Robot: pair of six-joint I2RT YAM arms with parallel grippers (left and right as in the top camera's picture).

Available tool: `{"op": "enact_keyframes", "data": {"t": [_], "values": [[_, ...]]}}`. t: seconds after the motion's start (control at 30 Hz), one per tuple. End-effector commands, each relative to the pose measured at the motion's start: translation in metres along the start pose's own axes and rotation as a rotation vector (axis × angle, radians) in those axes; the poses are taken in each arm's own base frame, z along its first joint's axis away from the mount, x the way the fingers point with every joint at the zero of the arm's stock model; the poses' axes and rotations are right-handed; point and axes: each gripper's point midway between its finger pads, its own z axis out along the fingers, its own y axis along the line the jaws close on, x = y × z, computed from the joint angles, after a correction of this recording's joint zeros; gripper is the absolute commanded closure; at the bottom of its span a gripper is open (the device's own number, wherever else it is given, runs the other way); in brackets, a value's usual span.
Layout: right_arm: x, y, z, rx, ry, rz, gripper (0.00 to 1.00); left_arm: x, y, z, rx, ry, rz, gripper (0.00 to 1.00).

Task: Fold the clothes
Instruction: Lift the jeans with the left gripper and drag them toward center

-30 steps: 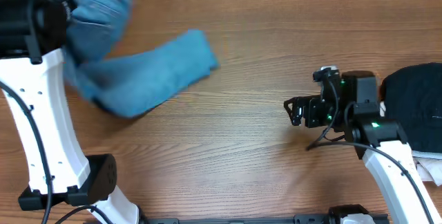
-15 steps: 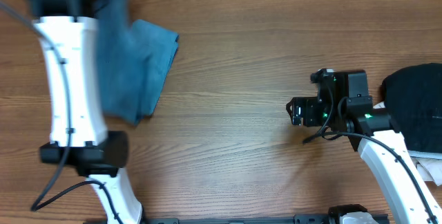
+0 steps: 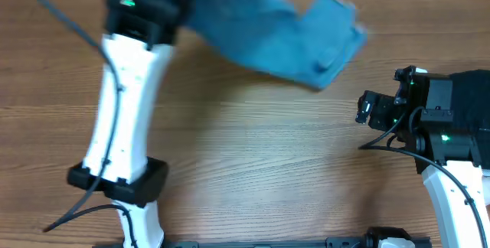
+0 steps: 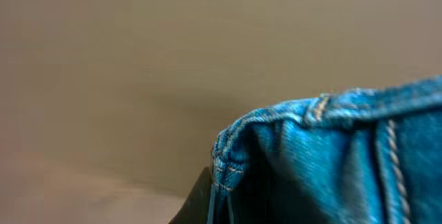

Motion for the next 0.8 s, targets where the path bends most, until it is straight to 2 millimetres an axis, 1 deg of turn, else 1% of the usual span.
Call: {"op": "enact_keyframes", "data": {"t": [0.0, 0.03, 0.07, 0.1, 0.13, 0.2, 0.27, 0.3, 0.33, 0.37, 0.4, 0.43, 0.47, 0.5, 0.53, 0.57, 0.6, 0.63, 0.7, 0.77], "values": [[-0.008, 0.004, -0.005, -0.022, -0.025, -0.017, 0.01, -0.004, 0.105, 0.026, -0.279, 0.020, -0.100, 0.85], [-0.008, 0.004, -0.005, -0.022, -0.025, -0.017, 0.01, 0.024, 0.136, 0.043, -0.347, 0.128, -0.080, 0.42], [-0.008, 0.004, -0.005, -0.022, -0.025, -0.017, 0.01, 0.048, 0.154, 0.054, -0.381, 0.220, -0.064, 0.08], [-0.008, 0.004, -0.005, -0.022, -0.025, -0.017, 0.01, 0.068, 0.167, 0.060, -0.409, 0.297, -0.050, 0.00], [-0.008, 0.003, -0.005, -0.021, -0.024, -0.017, 0.01, 0.099, 0.190, 0.064, -0.468, 0.414, -0.029, 0.00], [-0.008, 0.003, -0.006, -0.021, -0.023, -0.018, 0.00, 0.132, 0.217, 0.063, -0.549, 0.545, 0.001, 0.00], [-0.008, 0.003, -0.006, -0.020, -0.024, -0.036, 0.00, 0.145, 0.231, 0.062, -0.587, 0.601, 0.008, 0.00], [-0.008, 0.003, -0.005, -0.021, -0.024, -0.036, 0.00, 0.148, 0.231, 0.062, -0.578, 0.619, 0.002, 0.00], [-0.008, 0.003, -0.005, -0.020, -0.022, -0.036, 0.00, 0.152, 0.222, 0.064, -0.515, 0.646, 0.003, 0.00], [-0.007, 0.003, -0.003, -0.019, -0.015, -0.035, 0.00, 0.161, 0.201, 0.067, -0.397, 0.700, 0.030, 0.00], [-0.006, 0.003, -0.001, -0.018, -0.008, -0.035, 0.00, 0.171, 0.181, 0.069, -0.304, 0.741, 0.100, 0.00], [-0.005, 0.003, 0.000, -0.018, -0.003, -0.034, 0.00, 0.179, 0.170, 0.071, -0.255, 0.760, 0.192, 0.00], [-0.005, 0.003, 0.000, -0.018, -0.003, -0.034, 0.00, 0.195, 0.155, 0.077, -0.184, 0.795, 0.333, 0.00], [-0.006, 0.003, 0.000, -0.018, -0.003, -0.034, 0.00, 0.220, 0.142, 0.081, -0.121, 0.855, 0.466, 0.02], [-0.005, 0.003, 0.000, -0.018, -0.003, -0.034, 0.00, 0.237, 0.137, 0.082, -0.091, 0.900, 0.537, 0.02], [-0.005, 0.003, 0.000, -0.017, 0.000, -0.034, 0.00, 0.259, 0.133, 0.084, -0.065, 0.951, 0.598, 0.06], [-0.004, 0.003, 0.000, -0.017, 0.003, -0.033, 0.00, 0.279, 0.134, 0.088, -0.080, 0.993, 0.636, 0.08], [-0.004, 0.002, 0.000, -0.016, 0.004, -0.033, 0.00, 0.289, 0.139, 0.090, -0.110, 1.010, 0.667, 0.11], [-0.004, 0.002, 0.000, -0.016, 0.004, -0.033, 0.00, 0.307, 0.159, 0.095, -0.236, 1.047, 0.761, 0.14], [-0.004, 0.002, 0.000, -0.016, 0.004, -0.034, 0.00, 0.310, 0.176, 0.101, -0.340, 1.040, 0.808, 0.11]]}}
